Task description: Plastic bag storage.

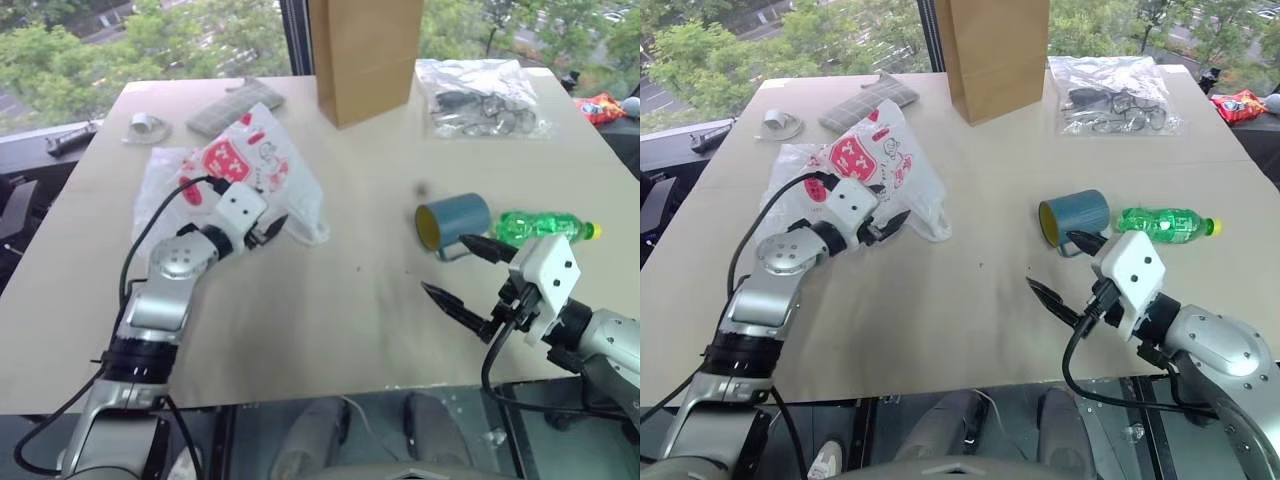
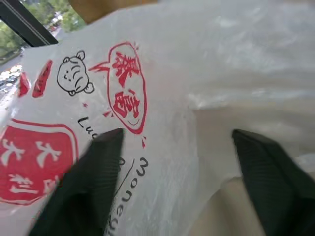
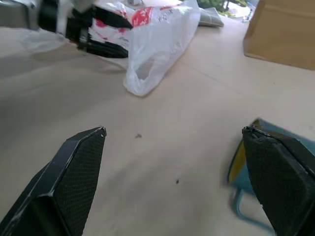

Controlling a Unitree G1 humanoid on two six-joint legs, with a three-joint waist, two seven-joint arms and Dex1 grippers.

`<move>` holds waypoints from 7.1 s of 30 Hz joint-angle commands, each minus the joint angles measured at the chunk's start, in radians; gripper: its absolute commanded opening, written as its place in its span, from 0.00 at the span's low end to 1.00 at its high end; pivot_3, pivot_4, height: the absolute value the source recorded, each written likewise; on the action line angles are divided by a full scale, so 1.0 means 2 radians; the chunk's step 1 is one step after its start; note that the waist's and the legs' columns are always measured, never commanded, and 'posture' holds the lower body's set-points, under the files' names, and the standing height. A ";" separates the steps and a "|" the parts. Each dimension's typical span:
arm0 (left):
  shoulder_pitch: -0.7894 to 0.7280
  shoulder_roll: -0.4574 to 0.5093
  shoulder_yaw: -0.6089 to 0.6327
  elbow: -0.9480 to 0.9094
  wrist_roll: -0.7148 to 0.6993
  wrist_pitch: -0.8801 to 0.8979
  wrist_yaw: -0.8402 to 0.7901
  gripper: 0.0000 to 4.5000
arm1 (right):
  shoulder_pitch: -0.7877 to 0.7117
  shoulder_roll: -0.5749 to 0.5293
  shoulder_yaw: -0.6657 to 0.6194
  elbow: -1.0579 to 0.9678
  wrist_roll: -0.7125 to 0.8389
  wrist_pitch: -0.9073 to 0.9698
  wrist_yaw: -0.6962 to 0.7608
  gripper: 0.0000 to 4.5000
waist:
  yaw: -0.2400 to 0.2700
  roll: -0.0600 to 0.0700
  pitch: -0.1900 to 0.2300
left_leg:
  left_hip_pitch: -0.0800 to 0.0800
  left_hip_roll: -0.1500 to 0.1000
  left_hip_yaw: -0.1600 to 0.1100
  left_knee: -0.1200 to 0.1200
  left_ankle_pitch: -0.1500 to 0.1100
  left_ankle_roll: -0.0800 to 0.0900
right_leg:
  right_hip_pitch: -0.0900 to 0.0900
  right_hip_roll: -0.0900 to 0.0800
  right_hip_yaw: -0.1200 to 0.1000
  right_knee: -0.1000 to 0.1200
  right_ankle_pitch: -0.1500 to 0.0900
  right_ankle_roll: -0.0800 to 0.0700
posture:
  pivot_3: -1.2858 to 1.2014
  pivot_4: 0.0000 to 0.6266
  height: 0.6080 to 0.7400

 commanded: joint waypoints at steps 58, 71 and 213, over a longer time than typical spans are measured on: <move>-0.360 -0.158 0.235 0.012 -0.315 0.615 0.180 0.01 | -0.134 0.039 0.116 0.183 -0.168 0.061 -0.010 1.00 | -0.010 -0.002 -0.001 | 0.002 0.000 0.000 0.008 0.000 -0.001 | 0.002 0.001 0.000 0.006 0.000 0.000 | 0.52 0.24 1.00; -0.338 -0.164 0.215 -0.025 -0.311 0.598 0.185 0.00 | -0.236 0.075 0.171 0.346 -0.211 0.058 0.001 0.39 | -0.012 -0.002 -0.001 | 0.000 -0.001 0.001 0.007 0.000 -0.002 | 0.000 0.001 0.001 0.007 0.000 0.000 | 0.52 0.24 1.00; -0.360 -0.247 0.299 0.053 -0.355 0.570 0.254 0.00 | -0.438 0.050 0.147 0.199 -0.191 0.052 0.268 0.98 | -0.024 -0.003 -0.001 | -0.004 0.000 0.000 0.008 0.000 -0.004 | -0.006 0.002 0.000 0.008 0.001 -0.001 | 0.52 0.24 1.00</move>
